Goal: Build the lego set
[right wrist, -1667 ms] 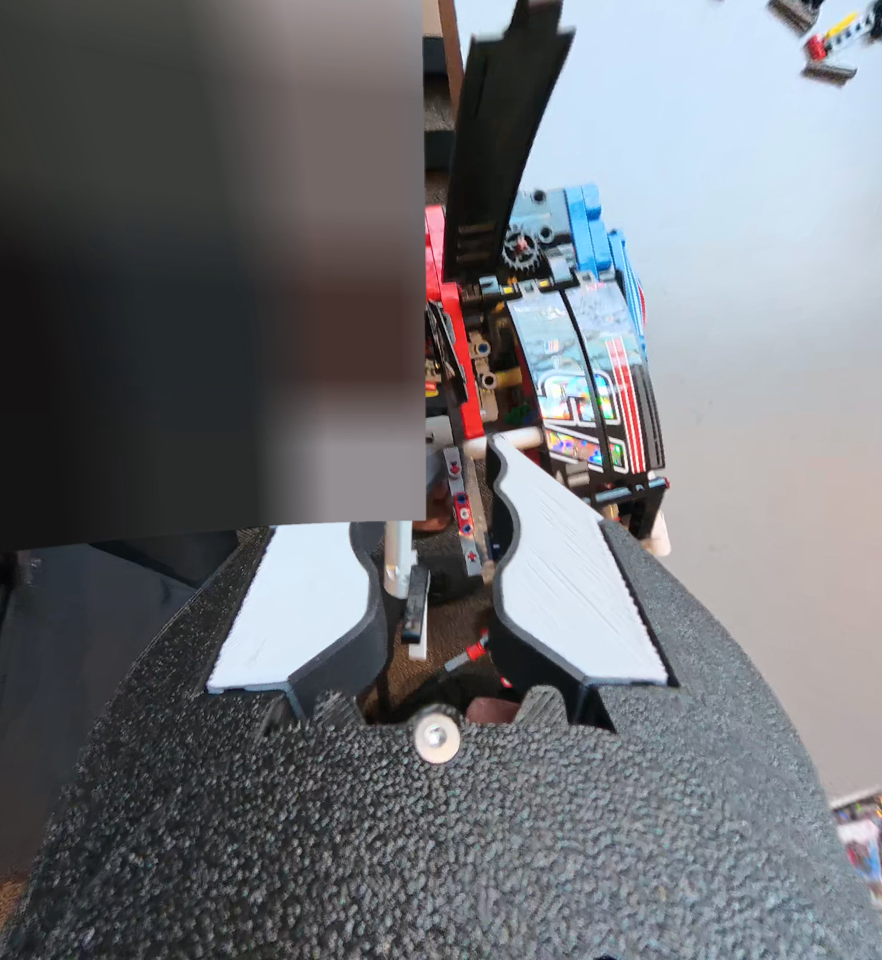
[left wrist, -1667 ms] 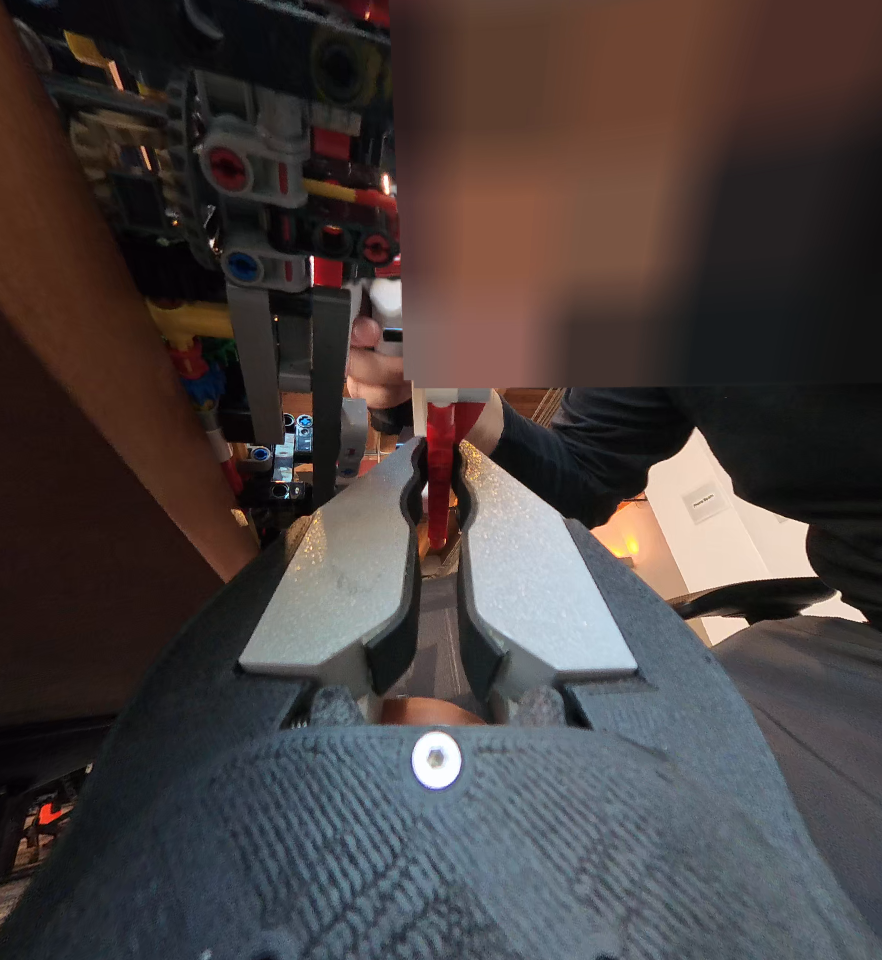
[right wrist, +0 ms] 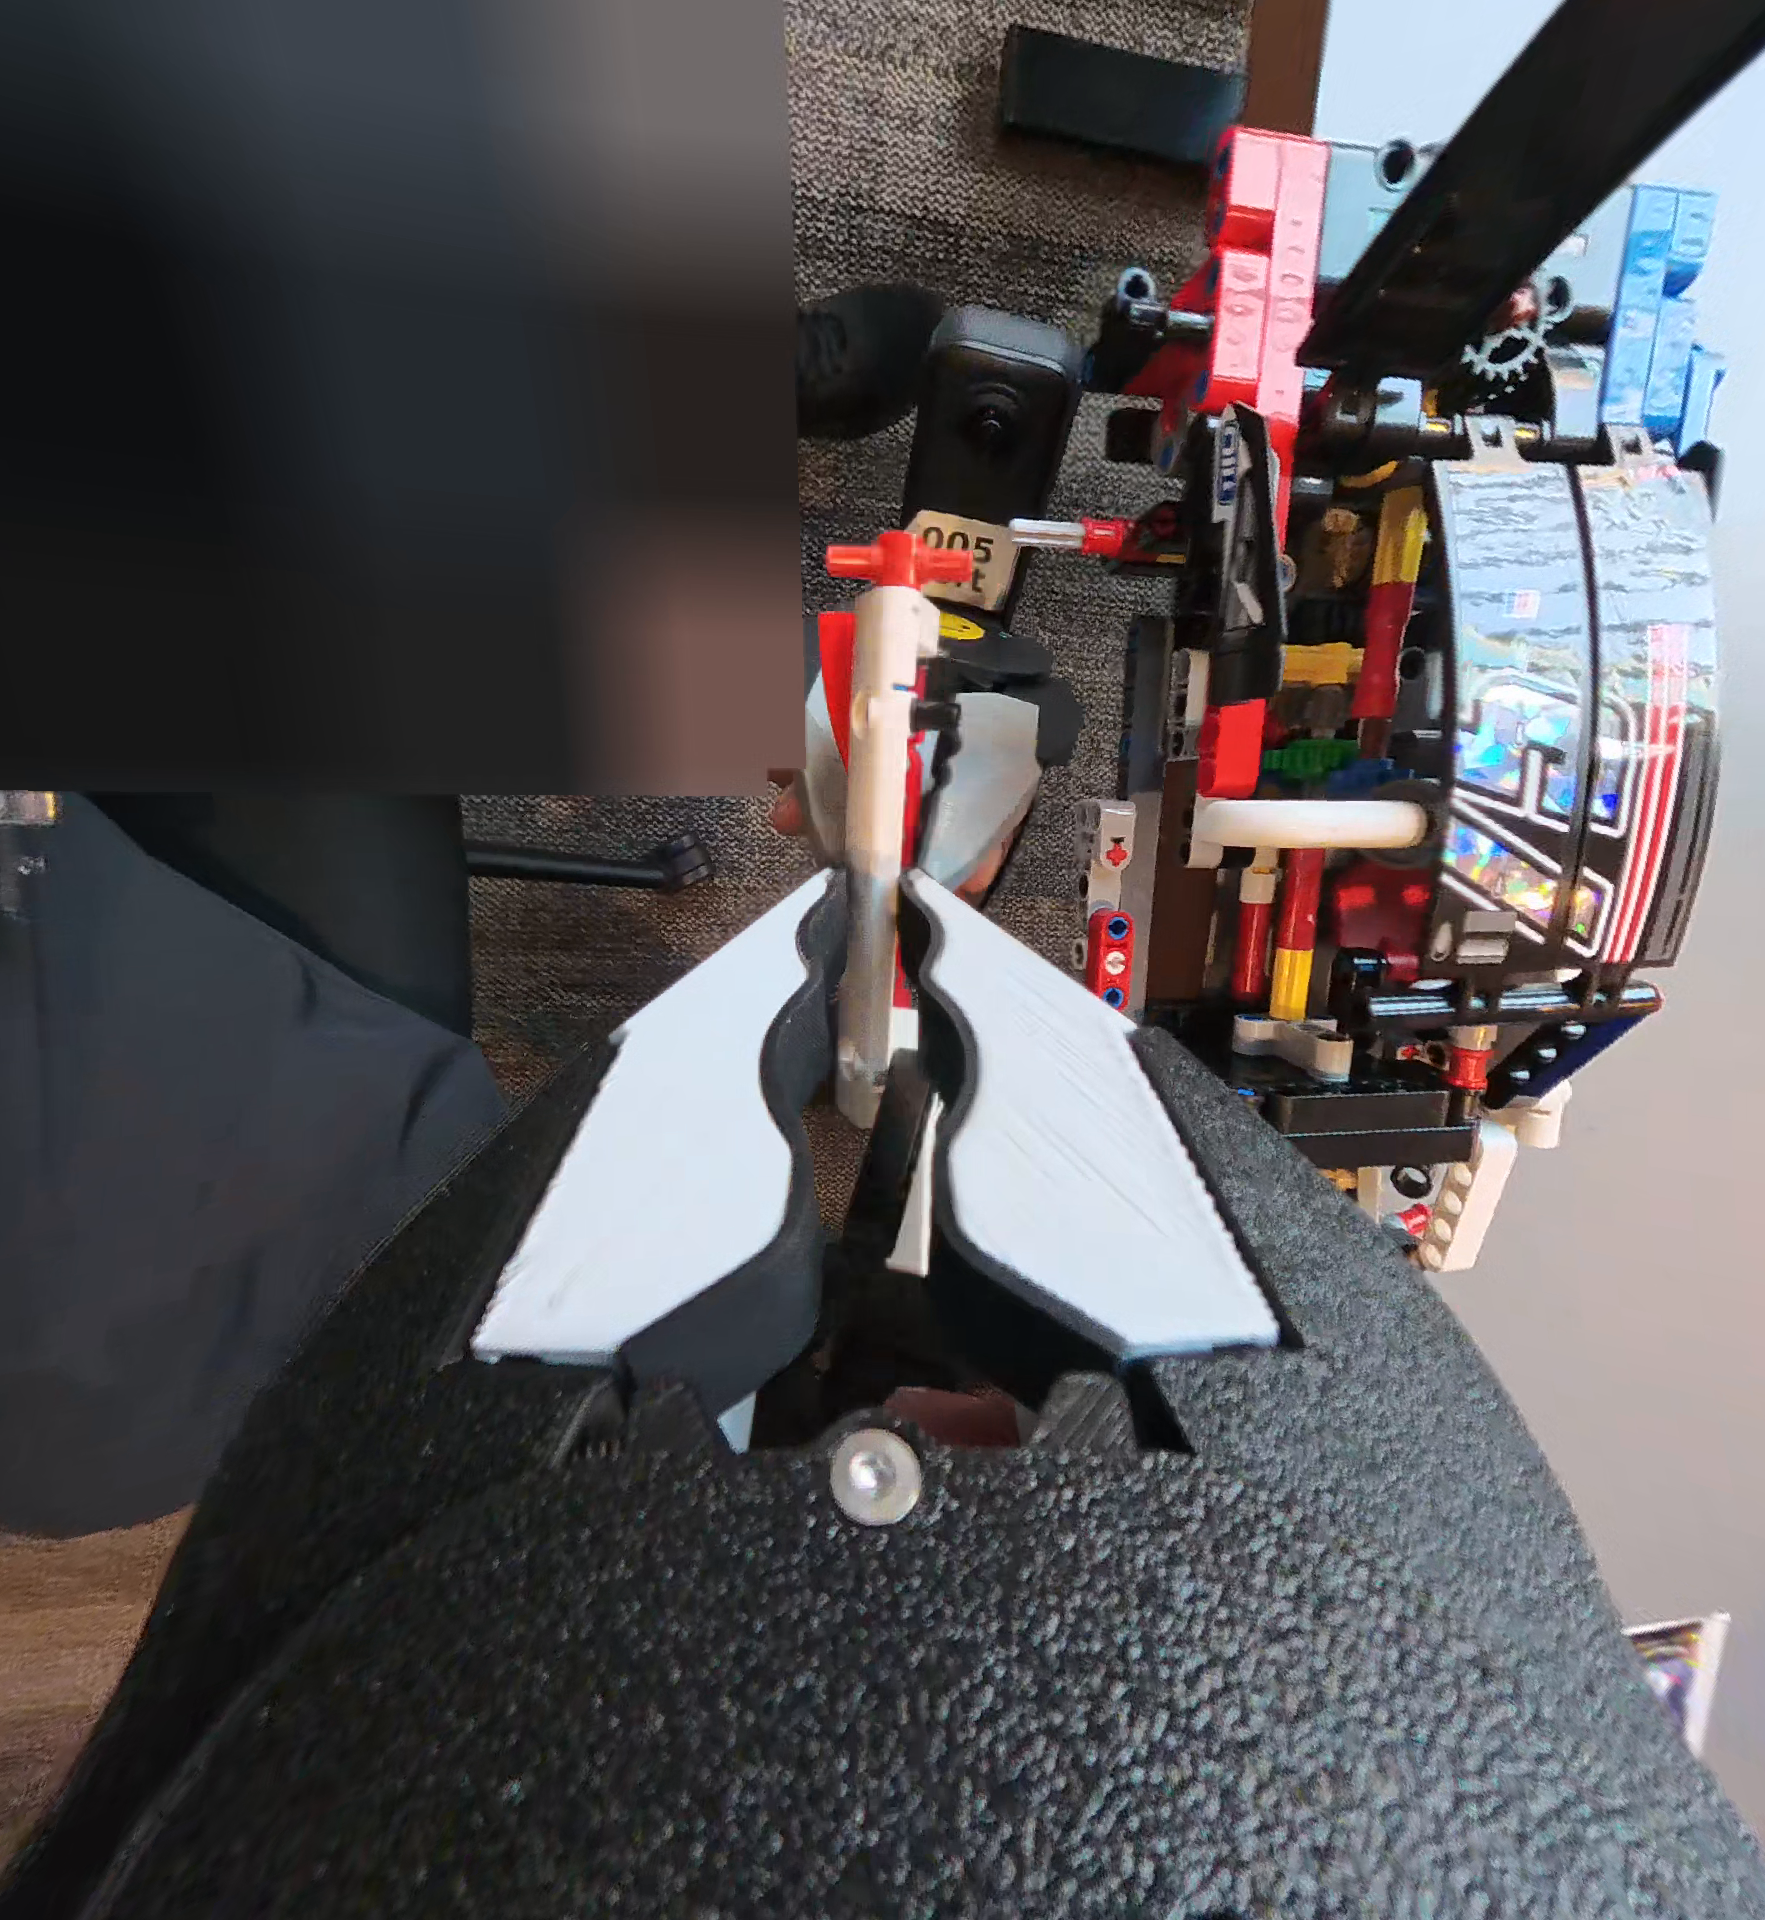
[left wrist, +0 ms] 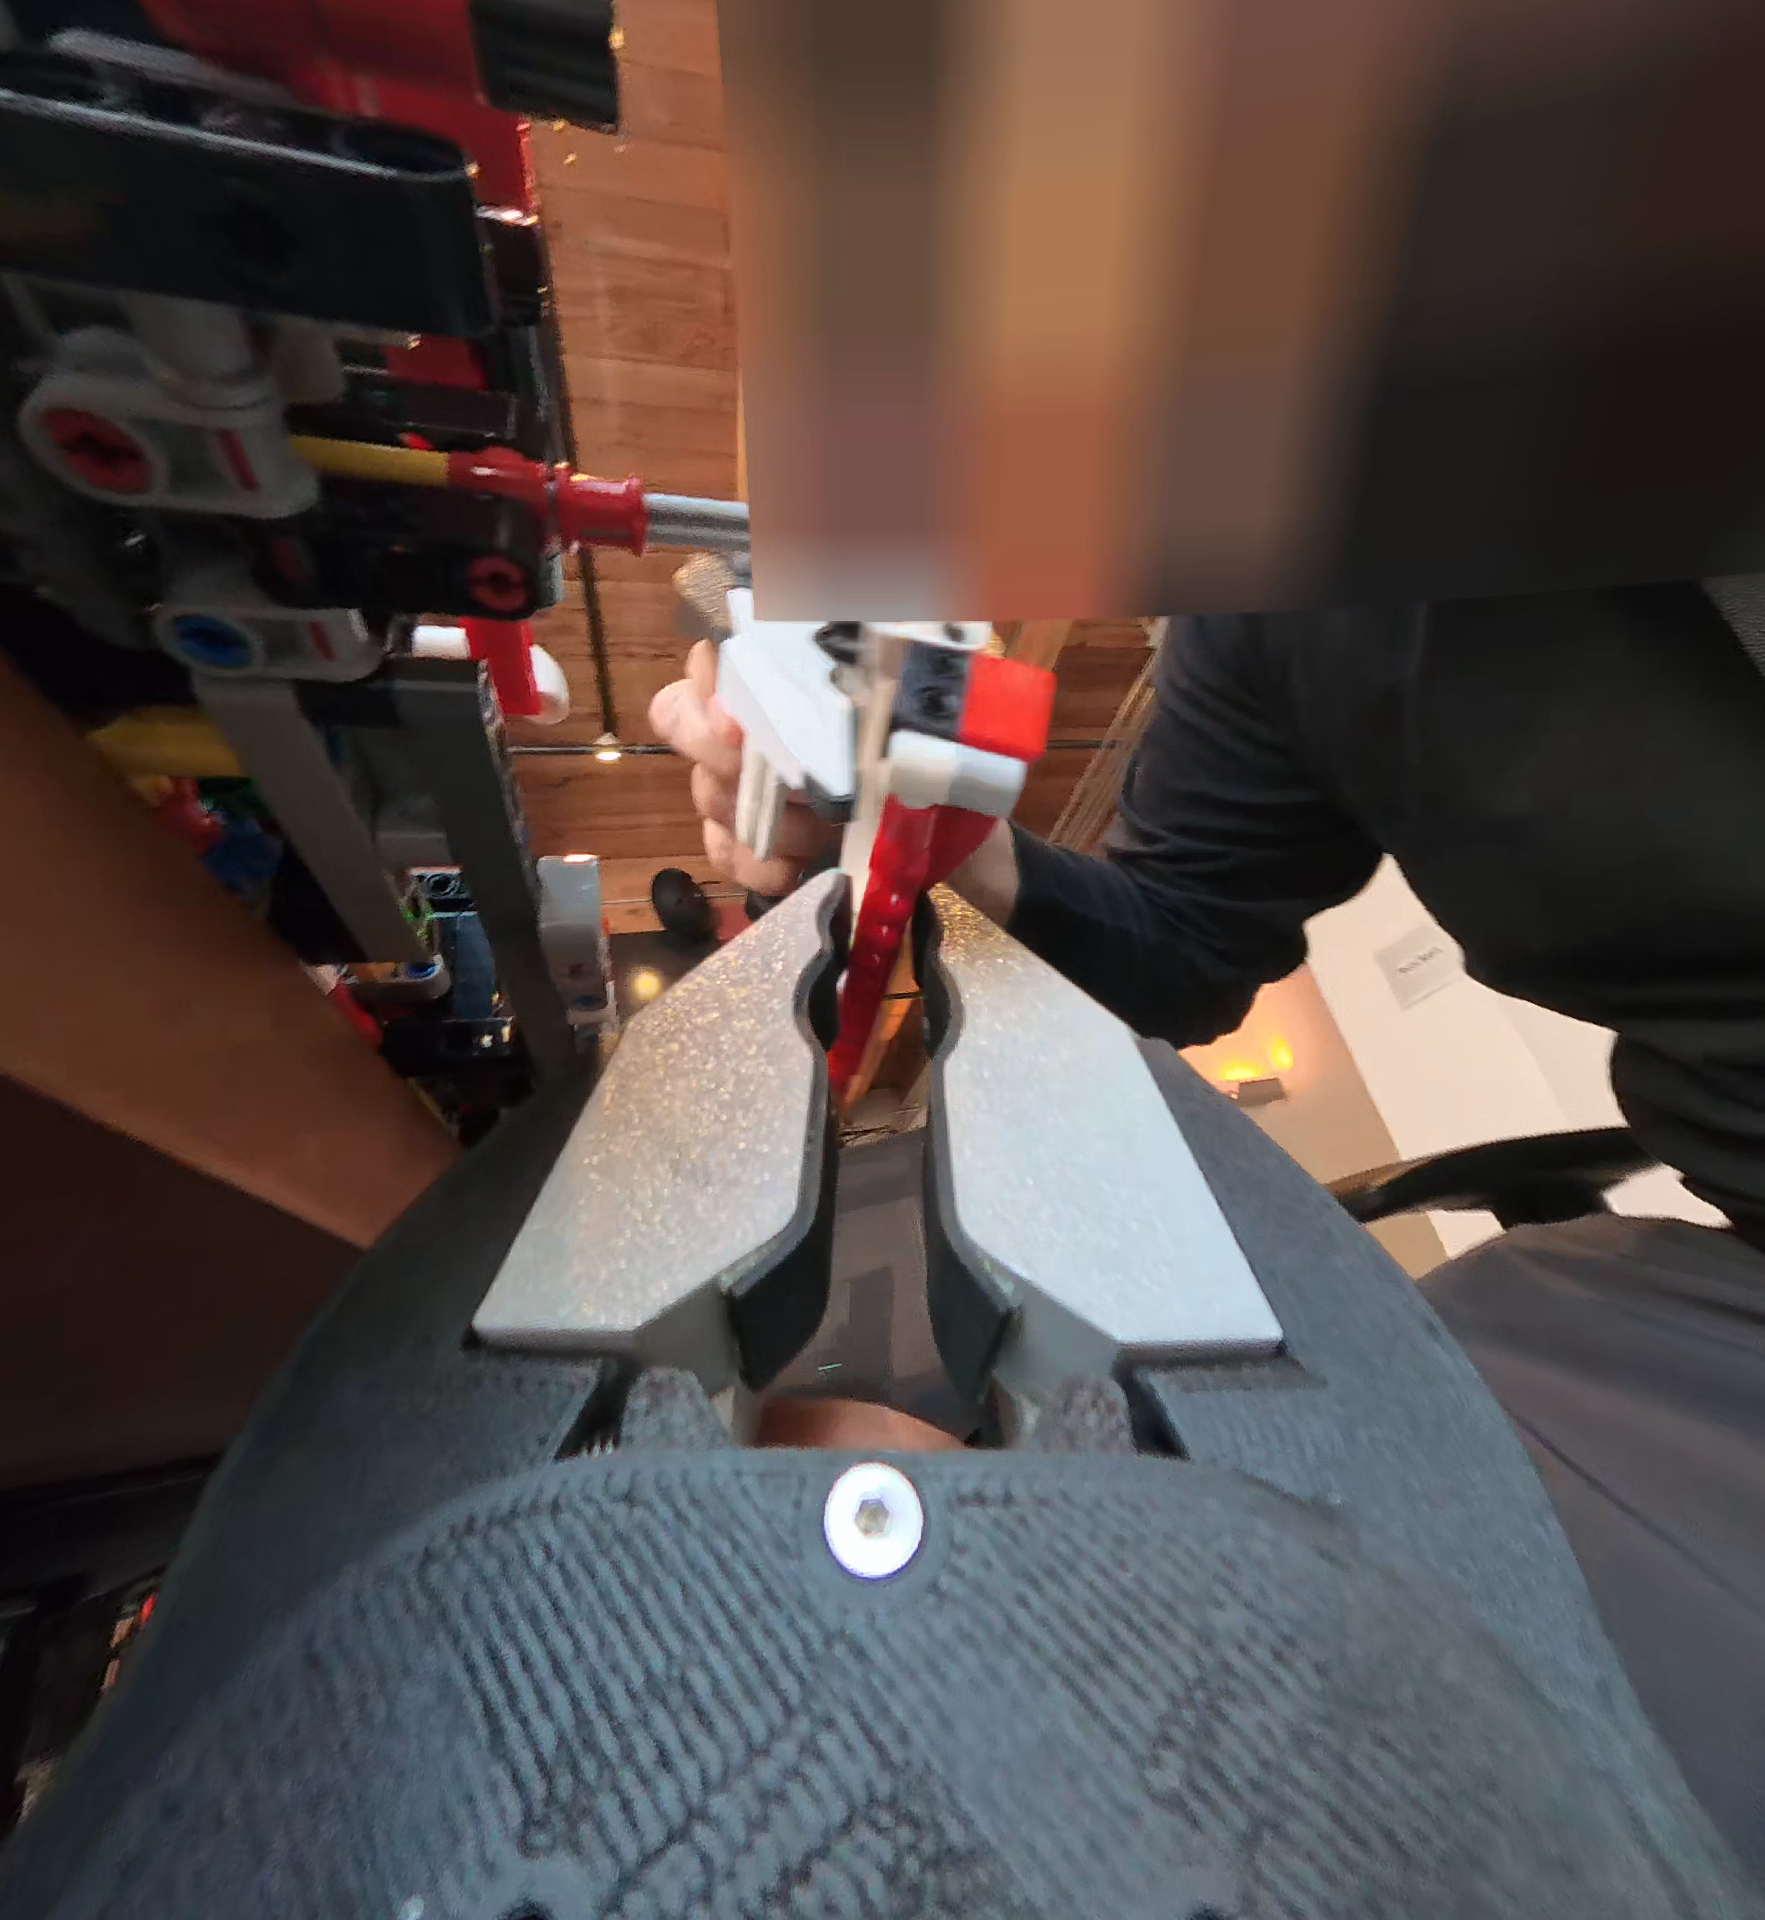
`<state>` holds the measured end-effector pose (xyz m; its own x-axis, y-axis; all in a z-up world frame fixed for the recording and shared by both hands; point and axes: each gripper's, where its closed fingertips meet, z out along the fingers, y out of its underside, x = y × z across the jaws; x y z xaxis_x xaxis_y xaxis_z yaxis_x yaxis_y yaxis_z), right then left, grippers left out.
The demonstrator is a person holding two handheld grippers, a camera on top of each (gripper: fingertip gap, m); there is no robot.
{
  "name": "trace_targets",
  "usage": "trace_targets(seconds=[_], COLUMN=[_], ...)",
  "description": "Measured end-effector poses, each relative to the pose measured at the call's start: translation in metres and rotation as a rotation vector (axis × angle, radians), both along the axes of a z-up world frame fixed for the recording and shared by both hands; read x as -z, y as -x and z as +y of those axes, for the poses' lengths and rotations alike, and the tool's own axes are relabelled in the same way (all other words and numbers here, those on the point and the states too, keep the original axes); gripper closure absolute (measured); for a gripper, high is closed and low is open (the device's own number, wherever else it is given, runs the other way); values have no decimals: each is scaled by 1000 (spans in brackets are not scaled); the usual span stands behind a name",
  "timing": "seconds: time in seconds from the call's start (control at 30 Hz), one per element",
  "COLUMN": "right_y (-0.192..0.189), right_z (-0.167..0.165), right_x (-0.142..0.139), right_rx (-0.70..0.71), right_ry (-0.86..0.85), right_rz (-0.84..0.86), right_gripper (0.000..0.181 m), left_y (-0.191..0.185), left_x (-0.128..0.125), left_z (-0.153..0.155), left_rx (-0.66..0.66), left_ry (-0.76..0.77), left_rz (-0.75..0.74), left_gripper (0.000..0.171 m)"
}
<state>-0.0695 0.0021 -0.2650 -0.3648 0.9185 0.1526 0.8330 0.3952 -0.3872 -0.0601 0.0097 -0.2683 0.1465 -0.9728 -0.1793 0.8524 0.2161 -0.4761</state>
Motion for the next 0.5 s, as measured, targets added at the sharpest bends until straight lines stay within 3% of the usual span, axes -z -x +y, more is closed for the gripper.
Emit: trace_targets(seconds=[0.5], right_y=[-2], right_z=[-15], right_x=[-11], right_rx=[-71], right_ry=[-19], right_rz=[16], right_gripper=[178], left_y=[4], left_x=[1], left_z=[-3], left_rx=[-33], left_ry=[7], left_rz=[18], left_gripper=[164])
